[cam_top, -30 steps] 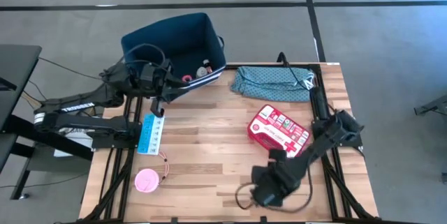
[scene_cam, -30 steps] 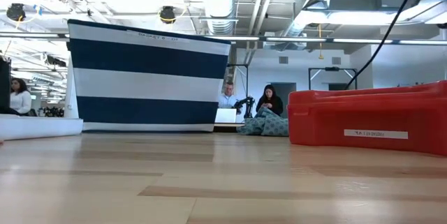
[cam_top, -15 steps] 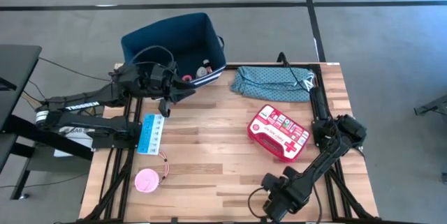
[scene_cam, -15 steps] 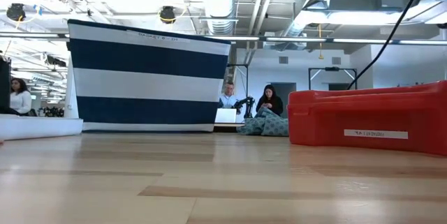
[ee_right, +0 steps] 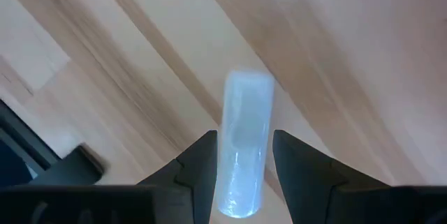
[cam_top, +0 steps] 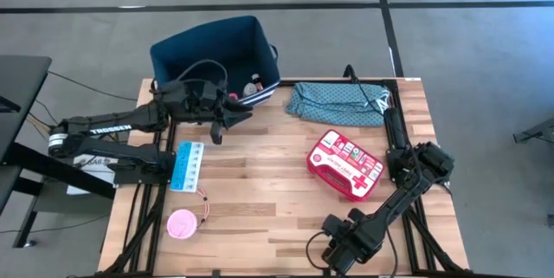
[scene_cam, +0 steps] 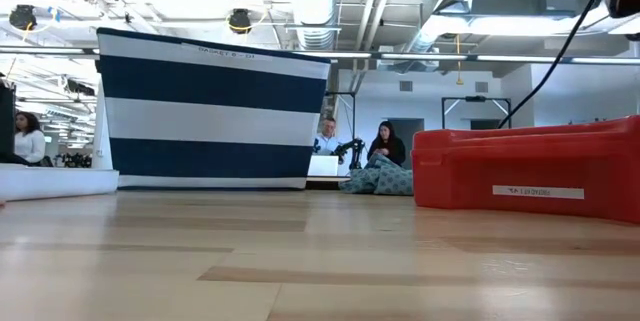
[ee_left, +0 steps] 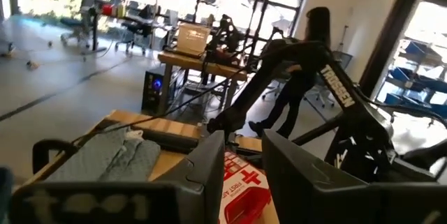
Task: Pick & place medical supplies in basket/bin
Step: Put the white rolled gauze into the blue bin
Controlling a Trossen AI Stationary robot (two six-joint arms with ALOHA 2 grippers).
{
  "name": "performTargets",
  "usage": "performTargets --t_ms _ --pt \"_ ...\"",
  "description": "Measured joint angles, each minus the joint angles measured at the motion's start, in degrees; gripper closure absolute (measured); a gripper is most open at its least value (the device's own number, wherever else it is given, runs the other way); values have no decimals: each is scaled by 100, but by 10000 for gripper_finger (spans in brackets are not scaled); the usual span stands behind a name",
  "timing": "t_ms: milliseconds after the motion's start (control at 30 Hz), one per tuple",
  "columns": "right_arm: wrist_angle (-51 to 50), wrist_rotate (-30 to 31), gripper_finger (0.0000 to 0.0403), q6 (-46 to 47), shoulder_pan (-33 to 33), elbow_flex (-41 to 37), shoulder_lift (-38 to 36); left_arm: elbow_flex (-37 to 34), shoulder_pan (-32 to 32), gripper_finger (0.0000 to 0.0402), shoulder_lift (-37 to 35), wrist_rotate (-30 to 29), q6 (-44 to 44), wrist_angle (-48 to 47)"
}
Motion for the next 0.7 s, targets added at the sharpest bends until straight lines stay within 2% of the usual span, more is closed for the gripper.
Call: performTargets --t_ms 100,333,533,700 --pt "37 92 269 159 -6 0 148 0 -98 315 -8 26 167 44" --pt "82 -238 247 6 -112 11 508 0 -203 315 -28 13 114 22" --pt "74 -328 224 -455 -195 16 519 0 -301 315 -28 -7 106 23" --pt "89 -299 233 -468 -257 2 471 0 -382 315 -28 -7 97 23"
